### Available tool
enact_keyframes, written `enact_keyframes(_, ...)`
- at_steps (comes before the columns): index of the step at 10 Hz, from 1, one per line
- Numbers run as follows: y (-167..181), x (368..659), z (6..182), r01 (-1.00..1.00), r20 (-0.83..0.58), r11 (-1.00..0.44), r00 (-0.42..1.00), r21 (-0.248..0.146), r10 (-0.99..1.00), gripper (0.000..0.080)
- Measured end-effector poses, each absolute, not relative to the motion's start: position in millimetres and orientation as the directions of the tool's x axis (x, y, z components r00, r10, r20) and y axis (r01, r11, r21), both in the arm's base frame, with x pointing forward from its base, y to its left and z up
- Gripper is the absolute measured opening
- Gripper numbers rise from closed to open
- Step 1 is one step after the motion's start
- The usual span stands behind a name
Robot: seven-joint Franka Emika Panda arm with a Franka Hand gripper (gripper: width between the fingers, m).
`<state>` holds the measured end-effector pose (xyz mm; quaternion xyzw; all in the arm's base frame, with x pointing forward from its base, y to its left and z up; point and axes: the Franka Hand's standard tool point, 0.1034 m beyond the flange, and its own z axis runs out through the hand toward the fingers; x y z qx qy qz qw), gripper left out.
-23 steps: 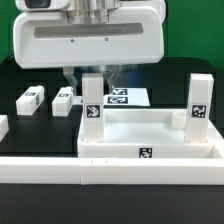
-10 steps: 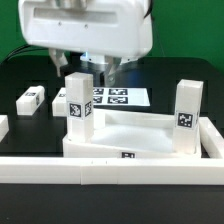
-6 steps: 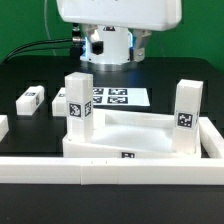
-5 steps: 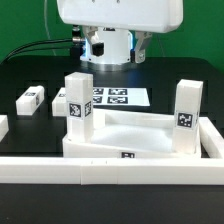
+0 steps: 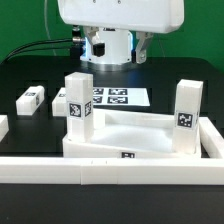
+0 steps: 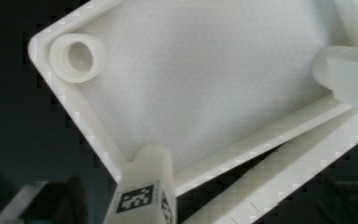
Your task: Assemble desk
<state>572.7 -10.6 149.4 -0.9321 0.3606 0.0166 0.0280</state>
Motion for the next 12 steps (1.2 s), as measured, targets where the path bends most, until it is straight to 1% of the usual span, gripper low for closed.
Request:
enact_keyframes(2,-2,558,146.5,-0.764,-0.056,-0.644,0.645,-0.035,-0.762,0.0649)
enact_keyframes(3,2,547,141.0,-0.807,-0.060,-0.590,0.591,-0.027,-0.805,0.0649)
enact_keyframes(4,9,539,135.3,-0.814,-0.064,-0.581,0.580,-0.009,-0.812,0.0649)
enact_keyframes(7,10,540,134.4,-0.809,-0.069,-0.588,0.587,-0.014,-0.806,0.0649)
enact_keyframes(8,11,539,134.0,-0.822,-0.071,-0.569,0.568,-0.013,-0.820,0.0649)
enact_keyframes(10,14,539,131.9,-0.916,-0.093,-0.401,0.400,-0.011,-0.912,0.0649)
enact_keyframes(12,3,538,119.4,-0.984,-0.120,-0.180,0.178,0.004,-0.977,0.0649)
